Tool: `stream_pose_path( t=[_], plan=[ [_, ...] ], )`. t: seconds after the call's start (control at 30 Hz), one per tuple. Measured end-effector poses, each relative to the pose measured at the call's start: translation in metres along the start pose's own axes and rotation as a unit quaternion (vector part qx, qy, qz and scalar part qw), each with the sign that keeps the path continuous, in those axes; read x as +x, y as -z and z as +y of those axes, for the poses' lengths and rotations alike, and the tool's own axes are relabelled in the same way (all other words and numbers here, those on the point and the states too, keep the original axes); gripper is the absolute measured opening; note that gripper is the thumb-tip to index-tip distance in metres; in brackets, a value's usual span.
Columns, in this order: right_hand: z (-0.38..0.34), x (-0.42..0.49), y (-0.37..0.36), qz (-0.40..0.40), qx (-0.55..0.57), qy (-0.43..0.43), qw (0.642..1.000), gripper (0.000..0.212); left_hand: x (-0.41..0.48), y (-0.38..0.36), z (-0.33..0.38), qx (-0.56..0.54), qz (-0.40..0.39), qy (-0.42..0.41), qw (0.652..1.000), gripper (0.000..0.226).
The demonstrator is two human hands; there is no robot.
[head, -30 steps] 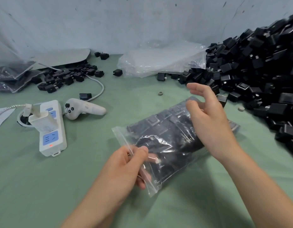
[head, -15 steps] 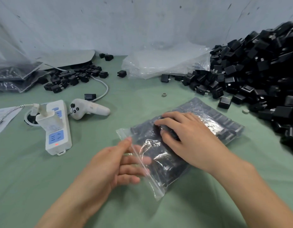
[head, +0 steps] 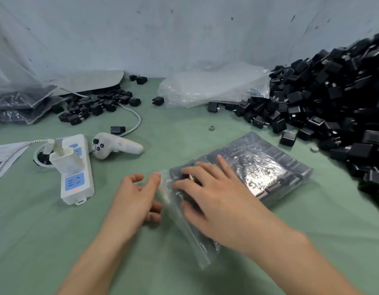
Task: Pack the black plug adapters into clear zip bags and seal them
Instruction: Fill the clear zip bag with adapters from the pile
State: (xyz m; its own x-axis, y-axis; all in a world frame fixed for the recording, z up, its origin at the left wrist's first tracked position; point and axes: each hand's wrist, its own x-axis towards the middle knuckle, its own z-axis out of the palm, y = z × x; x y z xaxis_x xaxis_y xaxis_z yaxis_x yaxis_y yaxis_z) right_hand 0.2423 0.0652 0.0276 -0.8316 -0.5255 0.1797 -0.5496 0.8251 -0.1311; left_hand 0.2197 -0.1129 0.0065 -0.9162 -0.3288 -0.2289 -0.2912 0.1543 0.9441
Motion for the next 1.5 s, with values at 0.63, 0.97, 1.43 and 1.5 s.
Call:
stream_pose_path(
  t=[0.63,0.97,1.43,1.5],
  plan=[
    [0.009,-0.071,-0.023,0.252,-0.09,0.101,0.958,0.012,0.012,0.001,0.019,-0.035,-0.135,0.054,0.989,0.025],
    [0.026,-0.01,0.164,0.491,0.396,-0.144,0.762,0.022,-0.015,0.015,0.243,-0.071,-0.177,-0.143,0.971,0.023],
    [0.071,0.012,0.165,0.339,0.245,-0.147,0.896,0.026,-0.007,0.009,0.232,-0.076,-0.06,-0.143,0.985,0.018],
    [0.077,-0.009,0.118,0.304,0.204,-0.142,0.92,0.027,-0.008,0.006,0.173,-0.048,-0.064,-0.129,0.988,0.023]
  ],
)
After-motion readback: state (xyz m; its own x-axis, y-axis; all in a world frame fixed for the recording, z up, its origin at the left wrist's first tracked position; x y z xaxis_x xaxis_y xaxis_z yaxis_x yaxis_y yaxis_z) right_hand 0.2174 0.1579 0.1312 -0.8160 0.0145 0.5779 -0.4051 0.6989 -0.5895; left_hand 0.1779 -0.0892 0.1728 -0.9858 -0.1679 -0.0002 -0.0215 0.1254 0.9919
